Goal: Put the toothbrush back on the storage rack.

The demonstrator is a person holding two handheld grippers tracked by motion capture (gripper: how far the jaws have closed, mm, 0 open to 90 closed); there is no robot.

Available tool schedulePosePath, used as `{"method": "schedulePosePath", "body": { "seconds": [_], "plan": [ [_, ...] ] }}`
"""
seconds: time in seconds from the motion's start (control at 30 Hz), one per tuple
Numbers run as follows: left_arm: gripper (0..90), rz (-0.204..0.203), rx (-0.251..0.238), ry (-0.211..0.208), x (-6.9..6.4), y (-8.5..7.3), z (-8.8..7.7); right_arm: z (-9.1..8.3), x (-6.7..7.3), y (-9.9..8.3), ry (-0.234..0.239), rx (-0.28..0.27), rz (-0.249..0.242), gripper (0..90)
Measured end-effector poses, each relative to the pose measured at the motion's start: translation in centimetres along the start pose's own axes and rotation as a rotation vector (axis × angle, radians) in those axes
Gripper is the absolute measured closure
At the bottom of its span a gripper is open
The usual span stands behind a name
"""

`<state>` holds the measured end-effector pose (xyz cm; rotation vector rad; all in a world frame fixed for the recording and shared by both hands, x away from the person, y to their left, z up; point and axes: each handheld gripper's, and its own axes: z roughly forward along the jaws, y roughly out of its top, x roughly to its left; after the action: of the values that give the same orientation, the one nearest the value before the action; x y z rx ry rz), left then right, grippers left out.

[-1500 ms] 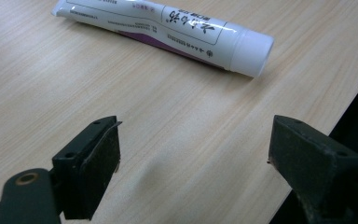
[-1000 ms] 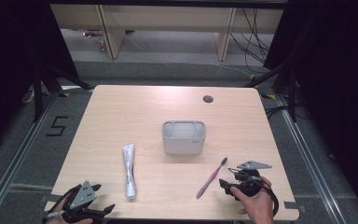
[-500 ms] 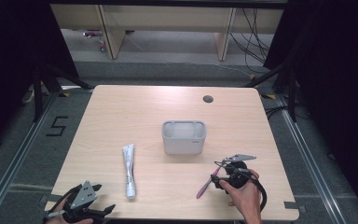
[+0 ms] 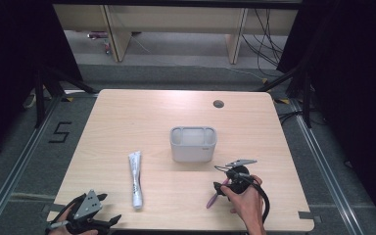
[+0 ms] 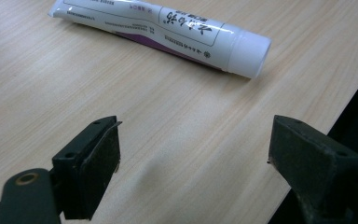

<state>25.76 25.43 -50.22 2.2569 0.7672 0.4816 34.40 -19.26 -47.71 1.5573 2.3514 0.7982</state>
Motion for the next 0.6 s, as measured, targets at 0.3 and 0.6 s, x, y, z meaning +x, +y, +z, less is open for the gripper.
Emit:
{"method": "schedulePosePath", "body": {
  "seconds": [0.3,0.6],
  "plan": [
    [15.9,-0.016,-0.031,0.003,-0.1,0.0,0.3,0.5,-0.2,0.3,-0.001,0.012,0.001,30.6],
    [15.9,-0.018,-0.024,0.003,-0.2,0.0,0.2,1.1,-0.2,0.6,-0.003,0.045,0.015,32.1]
  ]
}}
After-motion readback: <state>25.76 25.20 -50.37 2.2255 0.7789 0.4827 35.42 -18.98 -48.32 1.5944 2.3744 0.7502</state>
